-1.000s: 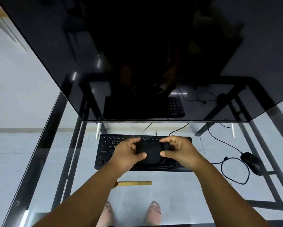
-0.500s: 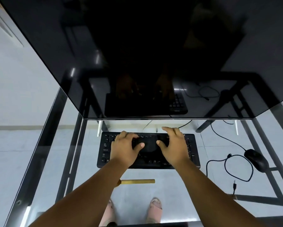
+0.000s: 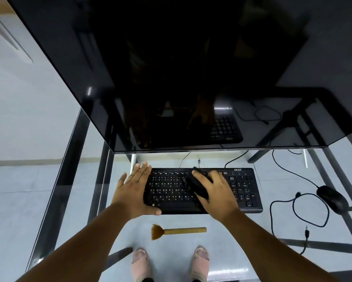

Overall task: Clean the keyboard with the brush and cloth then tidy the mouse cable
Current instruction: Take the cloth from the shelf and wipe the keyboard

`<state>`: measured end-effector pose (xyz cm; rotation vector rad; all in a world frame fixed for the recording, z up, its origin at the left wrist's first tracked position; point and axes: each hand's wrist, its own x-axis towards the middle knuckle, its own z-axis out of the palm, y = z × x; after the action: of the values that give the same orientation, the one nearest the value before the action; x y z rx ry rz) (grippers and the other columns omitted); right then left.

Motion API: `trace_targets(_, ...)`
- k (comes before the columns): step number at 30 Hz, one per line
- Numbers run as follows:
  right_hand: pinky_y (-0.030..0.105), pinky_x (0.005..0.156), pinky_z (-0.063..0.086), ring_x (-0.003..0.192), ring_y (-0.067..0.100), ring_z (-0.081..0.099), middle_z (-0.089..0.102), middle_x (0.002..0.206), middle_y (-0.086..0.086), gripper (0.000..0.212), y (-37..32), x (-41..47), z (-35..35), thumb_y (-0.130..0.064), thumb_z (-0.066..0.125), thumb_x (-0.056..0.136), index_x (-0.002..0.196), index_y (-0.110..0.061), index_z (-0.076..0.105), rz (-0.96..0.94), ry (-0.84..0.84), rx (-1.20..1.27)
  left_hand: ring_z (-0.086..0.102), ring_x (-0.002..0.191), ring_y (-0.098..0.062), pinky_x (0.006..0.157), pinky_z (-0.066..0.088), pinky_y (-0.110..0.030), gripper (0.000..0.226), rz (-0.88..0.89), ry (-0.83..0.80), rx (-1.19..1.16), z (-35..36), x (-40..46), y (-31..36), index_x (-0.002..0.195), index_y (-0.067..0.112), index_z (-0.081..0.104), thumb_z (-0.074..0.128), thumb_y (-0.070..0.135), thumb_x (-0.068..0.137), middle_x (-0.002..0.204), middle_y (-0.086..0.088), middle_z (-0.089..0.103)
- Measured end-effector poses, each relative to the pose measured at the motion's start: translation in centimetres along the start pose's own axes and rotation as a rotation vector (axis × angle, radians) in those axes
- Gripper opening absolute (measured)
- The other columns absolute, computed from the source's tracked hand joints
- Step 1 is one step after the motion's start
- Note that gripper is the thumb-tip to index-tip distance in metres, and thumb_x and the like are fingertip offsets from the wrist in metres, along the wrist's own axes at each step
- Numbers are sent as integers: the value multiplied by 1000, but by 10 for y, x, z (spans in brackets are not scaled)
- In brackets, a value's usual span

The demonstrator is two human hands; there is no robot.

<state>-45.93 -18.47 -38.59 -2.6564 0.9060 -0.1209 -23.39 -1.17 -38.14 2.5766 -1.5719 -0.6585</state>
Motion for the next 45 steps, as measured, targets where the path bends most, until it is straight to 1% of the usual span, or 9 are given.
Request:
trace_targets(5,34,87,54,95,21,60,37,131,-2,55,-34,22,6,-30,62,91,141,-38,41,188,208,302,-19,146,-10,121,-6,-41,142,33,-31,-17,1,3,-10,153,26,-15,65,84,50,159,11,-22)
trace_targets(8,34,102,48,114,18,55,39,140,-7,48,-64,44,11,-30,59,94,140,-36,47,78,117,302,-16,147,-8,121,-5,-39,149,40,-33,-16,2,3,-15,152,25,-16,65,86,42,159,12,-21)
trace_targets(11,39,103,44,126,18,41,33,150,-13,49,-86,52,18,-47,48,96,143,-39,40,-25,-47,127,-14,147,-7,120,-7,-38,151,33,-24,26,1,2,-17,152,24,-17,63,89,41,158,12,-22)
trace_targets(19,38,100,46,121,24,43,34,151,-10,50,-43,40,13,-41,35,100,148,-27,35,305,-29,-44,-5,148,-7,120,-5,-36,151,-40,-6,-29,-1,-4,-15,151,25,-20,64,89,43,158,12,-25)
trace_targets(22,38,88,54,110,26,52,37,145,-5,45,-61,53,11,-38,39,100,143,-25,38,404,-42,39,-5,149,-8,120,-6,-37,151,-51,-6,-25,-2,-6,-15,151,25,-21,63,89,44,159,10,-25)
trace_targets(24,37,84,57,104,23,57,39,141,-4,46,-85,62,14,-39,40,100,145,-29,36,354,-69,117,-7,149,-8,120,-6,-38,151,-56,-3,-12,-3,-5,-15,152,24,-19,62,90,44,159,9,-24)
trace_targets(28,40,90,54,118,23,49,32,148,-9,47,-117,59,30,-39,42,99,146,-39,33,168,-104,118,-10,149,-9,119,-7,-40,149,-65,-8,27,-6,-4,-13,153,22,-16,62,90,45,161,7,-20)
trace_targets(38,37,80,58,122,17,44,37,147,-20,44,-19,25,-6,-38,44,98,142,-44,40,355,11,-52,-5,149,-9,119,-6,-40,149,-87,-18,39,-11,-5,-9,153,25,-13,60,91,42,162,9,-14)
trace_targets(45,41,82,56,119,25,49,46,143,-4,40,0,27,-5,-26,54,94,134,-31,55,535,163,62,-7,149,-10,119,-5,-42,149,-116,-49,77,-17,-5,-1,153,22,-12,62,89,42,162,7,-12)
